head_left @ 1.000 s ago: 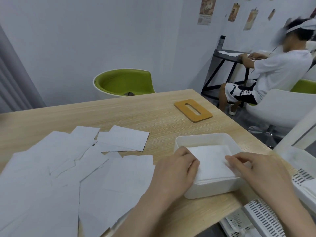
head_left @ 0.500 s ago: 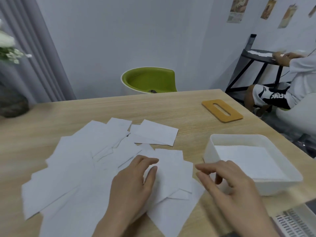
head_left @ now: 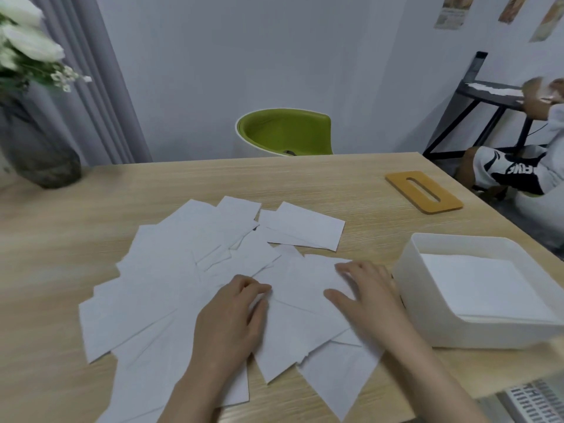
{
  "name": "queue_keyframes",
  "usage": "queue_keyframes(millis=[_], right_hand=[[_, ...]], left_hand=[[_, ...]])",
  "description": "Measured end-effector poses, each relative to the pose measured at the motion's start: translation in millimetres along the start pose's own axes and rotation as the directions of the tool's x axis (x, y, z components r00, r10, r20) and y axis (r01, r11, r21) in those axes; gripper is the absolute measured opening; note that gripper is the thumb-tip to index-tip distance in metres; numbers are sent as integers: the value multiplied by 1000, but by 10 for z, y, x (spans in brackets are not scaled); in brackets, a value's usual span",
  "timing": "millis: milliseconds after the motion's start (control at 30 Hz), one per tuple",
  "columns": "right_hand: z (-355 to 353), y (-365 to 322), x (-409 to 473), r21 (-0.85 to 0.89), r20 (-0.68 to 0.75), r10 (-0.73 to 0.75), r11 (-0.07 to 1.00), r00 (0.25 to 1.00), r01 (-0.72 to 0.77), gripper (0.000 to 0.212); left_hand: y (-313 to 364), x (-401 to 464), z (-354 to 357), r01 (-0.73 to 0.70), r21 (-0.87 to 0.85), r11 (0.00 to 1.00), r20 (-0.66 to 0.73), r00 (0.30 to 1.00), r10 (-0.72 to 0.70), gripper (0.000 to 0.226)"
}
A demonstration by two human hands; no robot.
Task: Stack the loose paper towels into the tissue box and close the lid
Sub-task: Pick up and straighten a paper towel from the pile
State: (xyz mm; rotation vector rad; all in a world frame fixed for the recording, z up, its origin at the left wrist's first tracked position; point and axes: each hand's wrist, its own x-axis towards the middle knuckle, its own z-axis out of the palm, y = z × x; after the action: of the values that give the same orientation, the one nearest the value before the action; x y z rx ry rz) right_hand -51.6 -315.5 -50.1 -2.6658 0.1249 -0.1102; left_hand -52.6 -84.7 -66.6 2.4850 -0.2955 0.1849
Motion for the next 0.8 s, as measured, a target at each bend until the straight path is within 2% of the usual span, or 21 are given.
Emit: queue_keyframes(millis=[167, 300, 467, 633, 733, 800], right_hand=[[-60, -96, 214, -41, 65, 95, 995, 993, -93, 51], [-142, -160, 258, 14, 120, 153, 988, 981, -156, 41], [-191, -167, 279, 48, 82, 117, 991, 990, -121, 20], [-190, -77, 253, 275, 59, 154, 947, 986, -164, 10], [-188, -75, 193, 480, 61, 183, 857, 981, -189, 15], [-189, -122, 130, 618, 72, 208, 758, 976, -207, 16]], left_hand=[[-42, -17, 37, -22, -8, 1000, -5, 1000, 22, 18], [-69, -21, 44, -33, -26, 999, -8, 999, 33, 18], [-67, -24, 41, -33, -54, 998, -19, 999, 32, 17], [-77, -21, 30, -10, -129, 992, -18, 1000, 8, 18], [-77, -27, 20, 33, -218, 975, -32, 999, -41, 17], [-64, -30, 18, 60, -288, 956, -65, 994, -82, 16]])
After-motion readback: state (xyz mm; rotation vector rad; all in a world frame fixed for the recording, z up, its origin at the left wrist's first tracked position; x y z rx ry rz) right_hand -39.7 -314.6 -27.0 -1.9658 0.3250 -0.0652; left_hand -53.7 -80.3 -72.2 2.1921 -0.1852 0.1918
